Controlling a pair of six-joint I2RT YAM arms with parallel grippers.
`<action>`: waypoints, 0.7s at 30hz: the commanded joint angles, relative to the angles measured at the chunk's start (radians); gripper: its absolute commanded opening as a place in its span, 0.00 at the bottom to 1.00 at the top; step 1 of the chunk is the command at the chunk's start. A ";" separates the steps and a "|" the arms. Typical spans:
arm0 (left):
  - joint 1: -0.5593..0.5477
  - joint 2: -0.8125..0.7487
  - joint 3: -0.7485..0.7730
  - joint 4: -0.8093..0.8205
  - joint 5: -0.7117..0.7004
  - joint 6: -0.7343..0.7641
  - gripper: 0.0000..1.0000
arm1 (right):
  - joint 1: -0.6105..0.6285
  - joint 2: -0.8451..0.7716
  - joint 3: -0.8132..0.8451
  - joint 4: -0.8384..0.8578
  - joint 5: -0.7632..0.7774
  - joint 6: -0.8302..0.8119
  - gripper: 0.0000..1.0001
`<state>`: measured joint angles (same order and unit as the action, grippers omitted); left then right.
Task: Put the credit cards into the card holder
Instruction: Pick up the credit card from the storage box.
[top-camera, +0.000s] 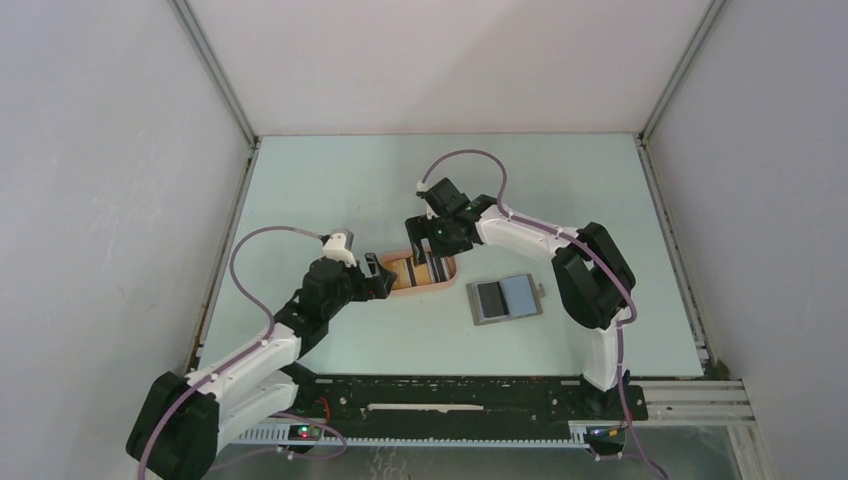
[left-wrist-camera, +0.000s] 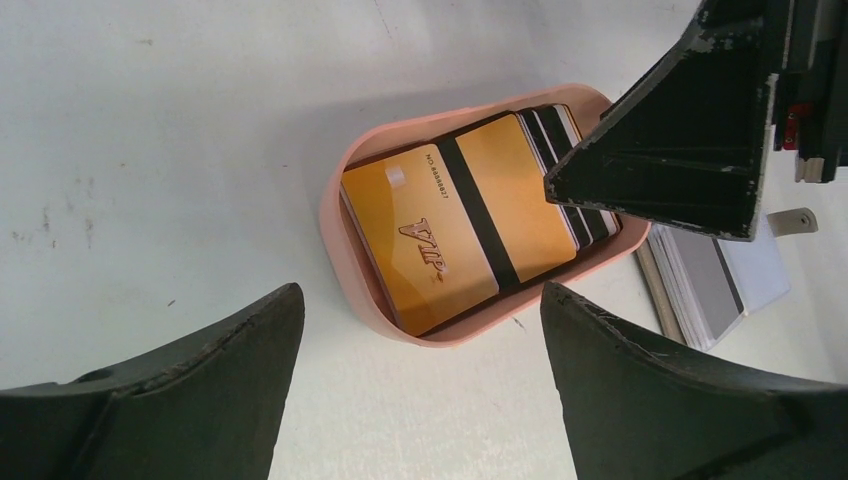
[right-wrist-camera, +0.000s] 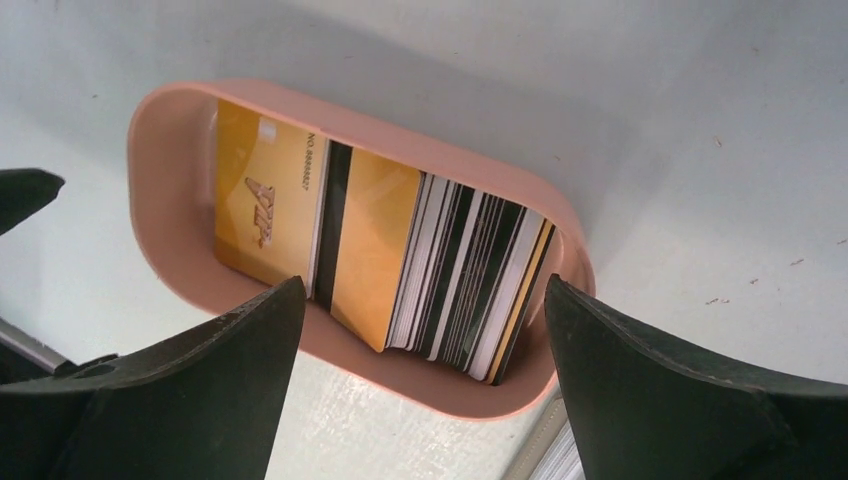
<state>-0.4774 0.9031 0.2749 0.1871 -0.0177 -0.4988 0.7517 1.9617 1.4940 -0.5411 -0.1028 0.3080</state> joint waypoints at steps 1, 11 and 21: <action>0.005 0.022 -0.032 0.072 0.010 -0.016 0.92 | 0.012 0.025 -0.003 0.026 0.077 0.082 0.99; 0.005 0.075 -0.041 0.108 0.040 -0.021 0.89 | 0.043 0.070 0.030 -0.011 0.186 0.147 1.00; 0.006 0.129 -0.033 0.124 0.055 -0.014 0.86 | 0.087 0.112 0.065 -0.057 0.162 0.181 1.00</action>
<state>-0.4759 1.0180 0.2569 0.2684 0.0185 -0.5083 0.8230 2.0563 1.5311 -0.5659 0.0772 0.4454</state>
